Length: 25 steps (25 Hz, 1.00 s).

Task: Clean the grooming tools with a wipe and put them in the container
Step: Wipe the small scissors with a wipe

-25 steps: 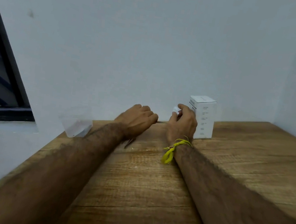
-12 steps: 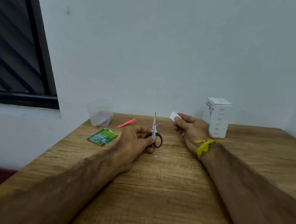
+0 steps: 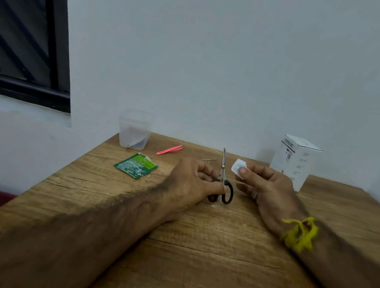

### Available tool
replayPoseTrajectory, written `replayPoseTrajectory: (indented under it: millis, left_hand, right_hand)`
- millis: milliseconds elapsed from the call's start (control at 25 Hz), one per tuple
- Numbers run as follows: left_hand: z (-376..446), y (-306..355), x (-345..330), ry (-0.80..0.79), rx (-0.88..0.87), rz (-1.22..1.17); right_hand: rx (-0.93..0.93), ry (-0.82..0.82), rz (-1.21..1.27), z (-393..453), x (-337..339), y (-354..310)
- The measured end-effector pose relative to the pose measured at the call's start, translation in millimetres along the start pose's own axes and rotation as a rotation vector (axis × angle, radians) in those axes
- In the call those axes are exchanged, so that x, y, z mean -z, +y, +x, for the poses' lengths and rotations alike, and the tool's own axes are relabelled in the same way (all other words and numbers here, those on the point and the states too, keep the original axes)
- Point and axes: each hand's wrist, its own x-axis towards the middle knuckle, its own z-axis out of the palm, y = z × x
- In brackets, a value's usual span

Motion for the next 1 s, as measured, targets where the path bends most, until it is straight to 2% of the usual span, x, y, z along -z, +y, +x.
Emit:
replayPoseTrajectory:
  millis: [160,360,480,720,1000]
  left_hand:
    - [-6.1,4.1,0.3,-0.079,-0.001,0.013]
    - [-13.5,6.6,-7.3,-0.124,-0.055,0.069]
    - [-14.6,6.5,-9.9,-0.11,-0.065,0.154]
    - [-15.4,6.7,-8.9,-0.136,-0.056,0.145]
    - [-16.7,5.1,-6.1,-0.177,-0.133,0.09]
  right_hand:
    - [0.345,0.188,-0.305,-12.4,-12.4,-2.1]
    - [0.797,0.295,-0.529,-19.0,-16.5,-4.2]
    - [1.005,0.269,-0.685,-16.7,-14.7,-5.7]
    - [1.149,0.159,-0.875,-14.4,-16.5,-1.9]
    - [1.181,0.084,-1.063,-13.5,-16.7,0.2]
